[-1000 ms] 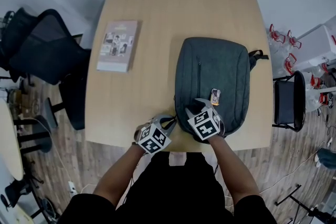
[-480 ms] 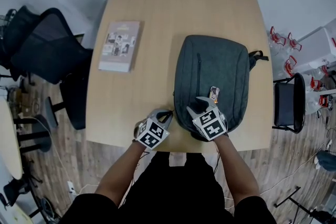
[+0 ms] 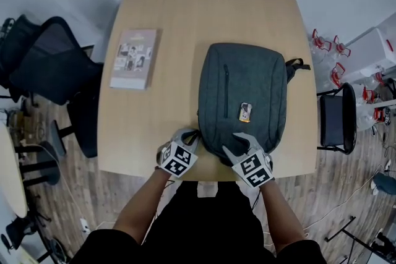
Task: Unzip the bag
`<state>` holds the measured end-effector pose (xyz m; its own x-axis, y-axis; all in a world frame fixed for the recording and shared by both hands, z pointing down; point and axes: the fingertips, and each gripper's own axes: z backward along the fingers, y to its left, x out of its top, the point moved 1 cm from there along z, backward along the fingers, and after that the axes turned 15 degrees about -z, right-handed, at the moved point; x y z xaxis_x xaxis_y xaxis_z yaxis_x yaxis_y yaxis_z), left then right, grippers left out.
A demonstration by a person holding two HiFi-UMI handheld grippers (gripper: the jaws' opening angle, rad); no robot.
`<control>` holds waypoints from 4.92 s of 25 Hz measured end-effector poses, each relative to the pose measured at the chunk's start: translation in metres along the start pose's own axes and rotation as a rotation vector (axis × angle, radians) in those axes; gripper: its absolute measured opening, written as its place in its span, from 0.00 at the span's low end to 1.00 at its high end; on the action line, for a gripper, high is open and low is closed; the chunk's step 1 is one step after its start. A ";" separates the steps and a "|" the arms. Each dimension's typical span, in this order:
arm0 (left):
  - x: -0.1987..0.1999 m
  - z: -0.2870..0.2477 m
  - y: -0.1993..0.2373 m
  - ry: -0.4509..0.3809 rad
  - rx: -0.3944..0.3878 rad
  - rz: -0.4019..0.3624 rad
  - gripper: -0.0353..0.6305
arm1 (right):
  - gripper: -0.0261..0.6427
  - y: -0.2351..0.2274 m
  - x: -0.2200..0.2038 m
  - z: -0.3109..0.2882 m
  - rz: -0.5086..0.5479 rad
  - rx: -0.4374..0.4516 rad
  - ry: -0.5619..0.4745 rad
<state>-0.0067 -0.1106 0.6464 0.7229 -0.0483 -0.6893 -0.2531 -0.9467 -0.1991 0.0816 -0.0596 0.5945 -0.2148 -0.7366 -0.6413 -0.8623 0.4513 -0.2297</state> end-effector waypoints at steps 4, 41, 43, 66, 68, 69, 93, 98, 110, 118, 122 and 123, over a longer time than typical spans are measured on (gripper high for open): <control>0.002 -0.003 0.001 -0.001 0.018 -0.020 0.10 | 0.32 0.014 -0.004 0.016 0.071 0.075 -0.002; 0.004 0.027 -0.038 0.070 -0.062 -0.058 0.09 | 0.11 0.047 -0.013 -0.029 0.258 -0.063 0.022; 0.004 0.027 -0.042 0.070 -0.062 -0.044 0.09 | 0.11 0.047 -0.011 -0.032 0.250 -0.067 0.021; -0.009 0.030 -0.016 0.079 0.000 0.064 0.09 | 0.18 0.001 -0.060 0.024 0.505 0.076 0.052; -0.008 0.030 -0.016 0.079 -0.003 0.067 0.09 | 0.20 0.012 -0.056 0.019 0.550 0.105 0.058; -0.007 0.030 -0.017 0.081 -0.002 0.061 0.09 | 0.23 0.019 -0.054 0.016 0.560 0.121 0.060; 0.005 0.050 -0.025 0.123 0.024 0.027 0.09 | 0.07 0.031 -0.004 -0.008 0.252 0.076 -0.001; 0.000 0.052 -0.021 0.100 0.042 0.064 0.09 | 0.07 0.036 -0.002 -0.007 0.268 0.092 -0.008; 0.012 0.050 -0.039 0.107 0.001 0.078 0.09 | 0.07 0.043 0.006 -0.016 0.243 0.071 -0.017; 0.019 0.040 -0.052 0.076 -0.016 0.117 0.09 | 0.08 0.058 0.018 -0.030 0.212 0.118 -0.029; 0.016 0.039 -0.054 0.082 -0.023 0.096 0.09 | 0.10 0.059 0.014 -0.024 0.243 0.150 -0.036; 0.015 0.039 -0.055 0.084 -0.024 0.096 0.09 | 0.11 0.058 0.013 -0.020 0.250 0.163 -0.045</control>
<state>-0.0070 -0.0466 0.6204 0.7476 -0.1642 -0.6435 -0.3085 -0.9440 -0.1175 0.0197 -0.0526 0.5873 -0.3875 -0.5715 -0.7234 -0.6996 0.6933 -0.1730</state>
